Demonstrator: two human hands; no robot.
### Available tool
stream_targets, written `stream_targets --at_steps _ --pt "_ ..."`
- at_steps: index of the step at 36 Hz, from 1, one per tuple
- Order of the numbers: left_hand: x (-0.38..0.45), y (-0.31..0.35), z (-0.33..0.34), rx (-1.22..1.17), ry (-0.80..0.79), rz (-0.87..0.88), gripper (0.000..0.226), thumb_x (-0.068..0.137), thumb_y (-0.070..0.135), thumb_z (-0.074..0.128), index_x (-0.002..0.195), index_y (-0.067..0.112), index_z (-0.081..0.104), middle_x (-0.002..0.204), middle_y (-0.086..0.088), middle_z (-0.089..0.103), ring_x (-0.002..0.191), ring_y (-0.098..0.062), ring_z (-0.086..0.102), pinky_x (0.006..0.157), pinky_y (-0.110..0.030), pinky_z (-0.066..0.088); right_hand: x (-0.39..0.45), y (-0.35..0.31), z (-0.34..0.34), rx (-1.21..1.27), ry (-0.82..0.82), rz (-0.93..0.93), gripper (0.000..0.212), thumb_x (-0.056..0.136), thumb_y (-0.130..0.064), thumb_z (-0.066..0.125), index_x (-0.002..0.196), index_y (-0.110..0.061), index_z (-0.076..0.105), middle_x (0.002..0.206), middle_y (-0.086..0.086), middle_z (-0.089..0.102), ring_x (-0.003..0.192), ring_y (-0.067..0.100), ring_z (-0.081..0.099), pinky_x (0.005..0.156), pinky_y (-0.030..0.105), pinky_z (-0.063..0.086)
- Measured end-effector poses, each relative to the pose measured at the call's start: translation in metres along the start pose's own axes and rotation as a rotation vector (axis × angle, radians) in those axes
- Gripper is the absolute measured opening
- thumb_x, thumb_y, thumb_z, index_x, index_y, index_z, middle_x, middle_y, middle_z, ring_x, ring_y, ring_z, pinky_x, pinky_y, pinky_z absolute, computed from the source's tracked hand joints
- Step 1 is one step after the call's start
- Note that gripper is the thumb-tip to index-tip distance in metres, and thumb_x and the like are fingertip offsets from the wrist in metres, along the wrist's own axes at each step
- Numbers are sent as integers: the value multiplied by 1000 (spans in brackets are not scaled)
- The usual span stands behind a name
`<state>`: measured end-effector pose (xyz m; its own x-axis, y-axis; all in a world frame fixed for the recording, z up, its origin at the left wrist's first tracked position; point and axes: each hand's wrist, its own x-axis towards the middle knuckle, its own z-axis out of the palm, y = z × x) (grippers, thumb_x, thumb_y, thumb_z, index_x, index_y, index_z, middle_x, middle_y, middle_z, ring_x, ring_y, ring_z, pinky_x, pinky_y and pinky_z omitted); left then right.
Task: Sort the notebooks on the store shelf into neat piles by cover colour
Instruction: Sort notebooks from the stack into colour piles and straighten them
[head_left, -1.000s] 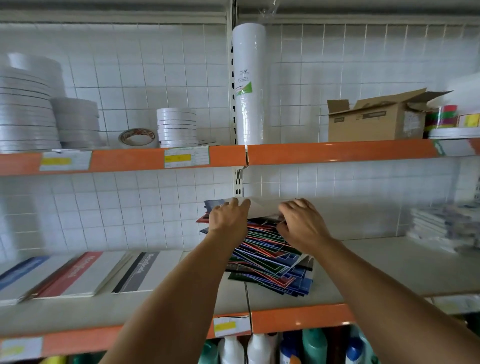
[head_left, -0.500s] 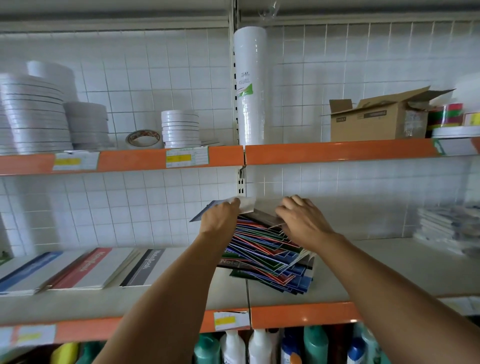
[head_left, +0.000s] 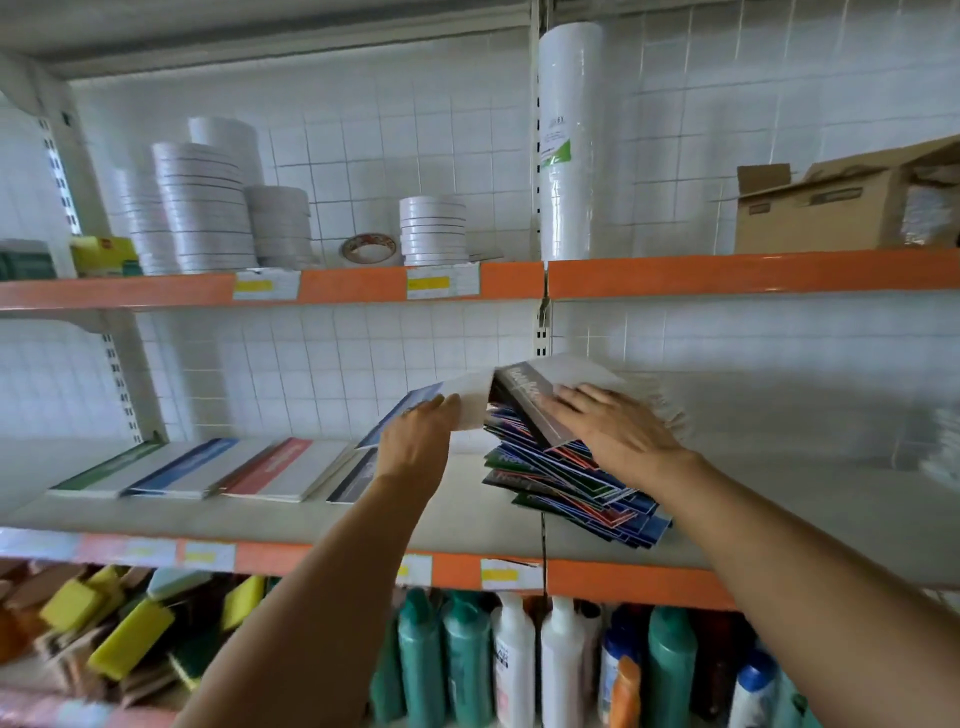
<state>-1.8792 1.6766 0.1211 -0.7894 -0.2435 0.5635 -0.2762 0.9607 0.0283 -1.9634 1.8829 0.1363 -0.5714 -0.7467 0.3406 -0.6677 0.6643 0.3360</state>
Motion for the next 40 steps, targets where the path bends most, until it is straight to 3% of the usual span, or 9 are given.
stream_targets --at_steps 7,10,14,18,23,30,34,40 --pt "-45 -51 -4 -67 2 -71 39 95 3 47 133 8 54 130 -15 57 113 -35 58 88 -42 48 10 -52 -10 4 12 -68 75 94 10 36 153 -26 7 161 3 8 143 25 21 112 39 32" --pt "-62 -75 -6 0 -39 -112 38 97 10 45 134 13 52 130 -8 57 114 -30 57 85 -39 48 18 -79 -17 42 0 -96 72 94 9 35 153 -26 12 160 1 8 143 24 20 111 36 31" --pt "-79 -114 -10 -53 35 -100 32 85 -2 53 112 7 68 106 -15 67 90 -35 67 64 -40 53 38 -119 -13 70 42 -127 82 86 13 42 152 -26 14 160 2 12 142 23 24 111 35 32" --pt "-95 -159 -11 61 -125 -167 41 98 9 39 138 15 46 137 -7 51 121 -27 52 90 -37 45 54 -165 -2 133 23 -100 82 86 14 38 153 -28 13 160 2 12 143 22 22 113 34 30" --pt "-116 -219 -15 70 -181 -177 45 96 3 37 139 15 43 138 -7 50 122 -26 52 92 -37 47 69 -220 11 189 -77 -48 84 85 16 37 153 -26 11 160 2 10 142 23 23 105 33 34" --pt "-133 -287 -14 66 -219 -198 47 96 5 41 142 17 40 141 -5 48 123 -26 51 92 -37 45 92 -272 26 201 -99 11 75 90 12 38 152 -25 15 159 3 15 141 23 27 109 33 34" --pt "-137 -312 -8 53 -243 -216 47 96 4 40 141 17 41 140 -7 49 123 -27 52 94 -37 46 103 -286 29 200 -102 56 80 86 14 41 152 -24 15 159 4 15 140 24 27 108 32 34" --pt "-125 -324 8 51 -250 -205 54 96 4 39 146 22 33 146 -1 43 127 -24 48 97 -35 43 117 -279 40 163 -106 145 71 90 9 38 151 -22 18 157 5 20 137 24 32 106 32 36"
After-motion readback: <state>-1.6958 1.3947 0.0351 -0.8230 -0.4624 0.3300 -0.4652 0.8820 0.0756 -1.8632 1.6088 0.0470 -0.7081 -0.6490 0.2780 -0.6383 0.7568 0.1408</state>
